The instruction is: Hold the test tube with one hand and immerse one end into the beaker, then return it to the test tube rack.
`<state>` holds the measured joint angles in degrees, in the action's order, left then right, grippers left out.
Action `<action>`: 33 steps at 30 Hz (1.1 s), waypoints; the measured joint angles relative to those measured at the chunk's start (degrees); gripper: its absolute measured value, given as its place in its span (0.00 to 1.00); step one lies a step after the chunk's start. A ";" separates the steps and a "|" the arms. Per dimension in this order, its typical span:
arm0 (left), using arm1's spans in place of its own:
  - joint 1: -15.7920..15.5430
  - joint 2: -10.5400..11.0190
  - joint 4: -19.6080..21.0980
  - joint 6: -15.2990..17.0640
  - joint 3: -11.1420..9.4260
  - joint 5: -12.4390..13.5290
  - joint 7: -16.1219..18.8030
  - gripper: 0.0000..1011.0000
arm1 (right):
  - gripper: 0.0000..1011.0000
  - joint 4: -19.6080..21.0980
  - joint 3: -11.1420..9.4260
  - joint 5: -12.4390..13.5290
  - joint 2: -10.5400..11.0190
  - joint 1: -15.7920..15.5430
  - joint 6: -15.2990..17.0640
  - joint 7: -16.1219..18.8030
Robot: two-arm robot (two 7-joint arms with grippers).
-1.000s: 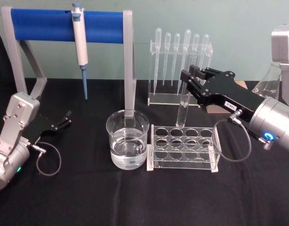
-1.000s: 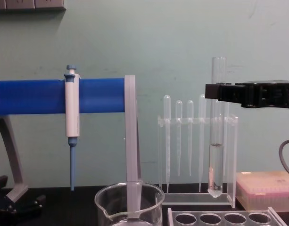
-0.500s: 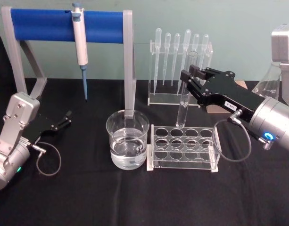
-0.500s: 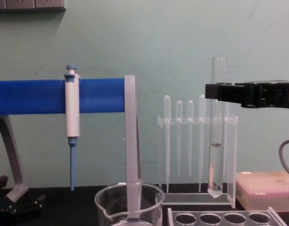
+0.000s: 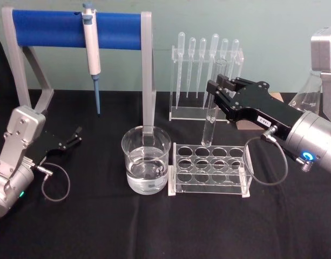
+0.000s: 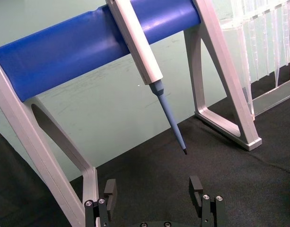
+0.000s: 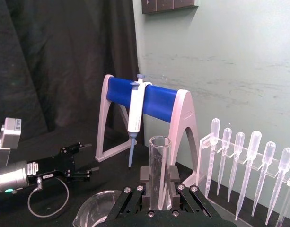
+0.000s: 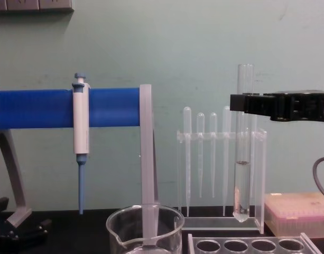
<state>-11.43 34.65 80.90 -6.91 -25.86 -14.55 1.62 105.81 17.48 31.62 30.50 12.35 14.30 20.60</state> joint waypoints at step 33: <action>0.00 0.00 0.00 0.00 0.00 0.00 0.00 0.99 | 0.22 -0.04 2.07 0.09 -0.46 2.56 0.01 0.22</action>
<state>-11.43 34.65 80.90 -6.91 -25.86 -14.55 1.62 105.76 19.55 31.71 30.04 14.92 14.32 20.81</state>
